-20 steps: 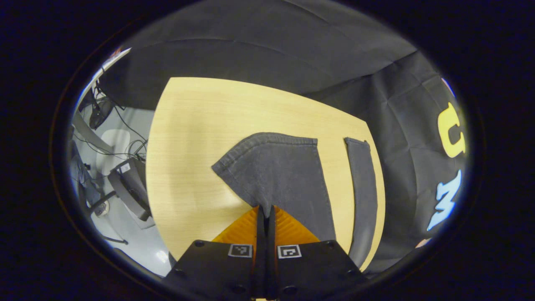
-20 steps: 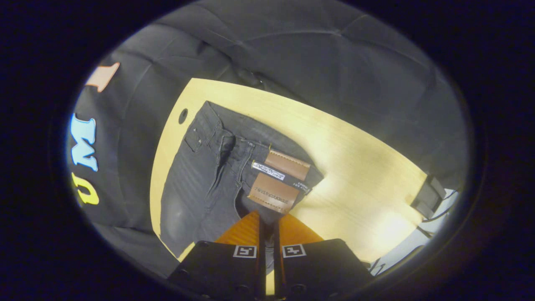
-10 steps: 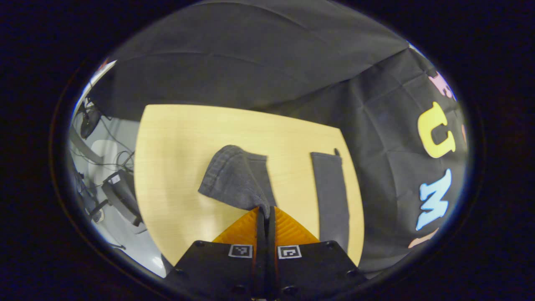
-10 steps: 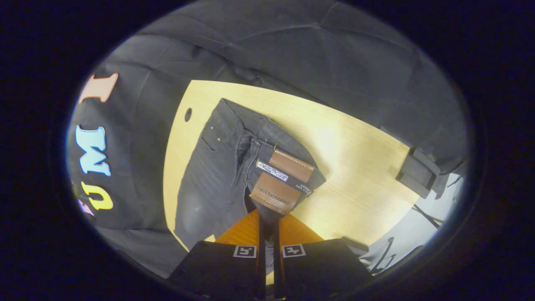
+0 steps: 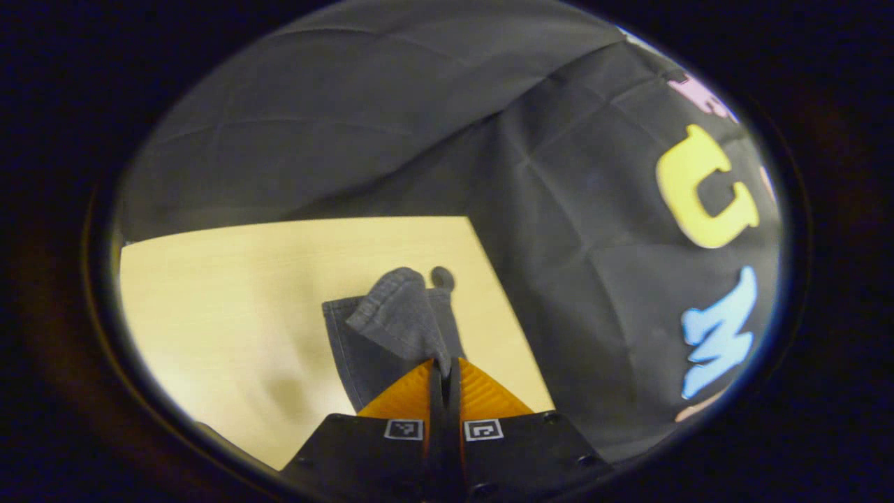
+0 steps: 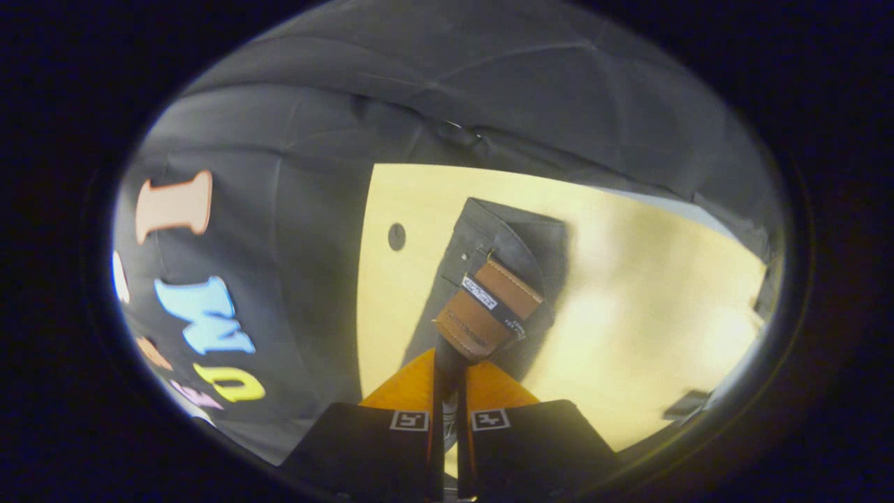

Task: Grasp the waist and the cuffs of the jeans and fold them to make the two legs overlap; first hold the waist and fold one-third of the jeans toward the cuffs, then hold the cuffs and fold the remaining one-third in the same direction to finish folding.

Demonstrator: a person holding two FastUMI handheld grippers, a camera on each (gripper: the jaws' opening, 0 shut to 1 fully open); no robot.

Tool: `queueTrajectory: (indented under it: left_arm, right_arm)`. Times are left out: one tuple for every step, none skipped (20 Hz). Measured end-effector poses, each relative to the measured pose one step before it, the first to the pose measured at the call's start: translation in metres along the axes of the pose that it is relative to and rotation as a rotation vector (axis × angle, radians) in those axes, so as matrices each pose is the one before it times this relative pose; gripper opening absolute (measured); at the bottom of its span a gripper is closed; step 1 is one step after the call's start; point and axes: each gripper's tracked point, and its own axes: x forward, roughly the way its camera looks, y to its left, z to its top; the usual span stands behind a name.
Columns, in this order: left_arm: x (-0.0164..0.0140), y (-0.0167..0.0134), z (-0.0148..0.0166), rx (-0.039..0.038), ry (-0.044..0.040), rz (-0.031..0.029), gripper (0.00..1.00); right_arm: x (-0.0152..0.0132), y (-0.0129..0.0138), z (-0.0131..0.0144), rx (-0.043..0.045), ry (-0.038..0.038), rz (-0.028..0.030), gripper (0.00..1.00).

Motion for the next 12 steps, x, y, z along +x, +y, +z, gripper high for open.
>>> queueTrajectory:
  left_arm:
    - [0.03188,0.00736,-0.01452,-0.0003,0.07195,0.12175,0.07]
    - [0.0159,-0.00599,-0.01198,-0.01762,0.04431,0.01652,0.11]
    - [0.00824,-0.00481,-0.0079,-0.03785,0.0065,-0.00629,0.18]
    - [0.00323,-0.00438,-0.00344,-0.03579,-0.00319,-0.01604,0.17]
    - [0.0,-0.0087,0.00071,-0.01871,0.00154,-0.03826,0.17]
    - [-0.00089,-0.01148,0.00428,-0.01109,-0.00179,-0.04569,0.12]
    - [-0.00061,-0.01418,0.0047,0.0027,0.00205,-0.0461,0.18]
    - [-0.00009,-0.01448,0.00206,0.02476,0.01422,-0.03955,0.11]
    - [-0.00175,-0.01089,0.00172,0.0284,0.00549,-0.01415,0.18]
    - [-0.00082,-0.0114,0.00215,0.03045,-0.00318,-0.01166,0.15]
    - [-0.0177,-0.00304,-0.00325,0.04177,0.00777,0.00571,0.2]
    - [0.00886,-0.01039,0.00919,0.03356,0.01976,0.02752,0.19]
  right_arm:
    - [0.02361,0.01845,0.00949,0.06828,0.00924,0.05421,0.07]
    - [0.01311,0.00736,0.00561,0.03718,-0.00325,0.03174,0.1]
    - [0.0099,0.00293,0.00809,0.01506,-0.03189,0.00853,0.22]
    - [0.0024,0.00484,0.00541,-0.02023,-0.02753,0.01617,0.31]
    - [-0.00415,-0.00214,0.00339,-0.03809,-0.00969,-0.00199,0.23]
    - [-0.00257,-0.00457,-0.00025,-0.03024,0.00843,-0.01392,0.24]
    - [-0.00434,0.00107,-0.00349,-0.02142,0.01605,-0.00018,0.32]
    - [-0.00667,-0.00043,-0.0031,-0.0183,0.0163,0.00074,0.32]
    - [-0.00822,-0.00488,-0.00213,-0.02259,0.01038,-0.01157,0.32]
    - [-0.00321,-0.00885,-0.00189,-0.02064,0.01146,-0.02424,0.32]
    - [-0.00132,-0.00811,-0.00109,-0.00589,0.01132,-0.0216,0.32]
    - [-0.00044,-0.00226,-0.00027,0.00559,0.00629,-0.00277,0.32]
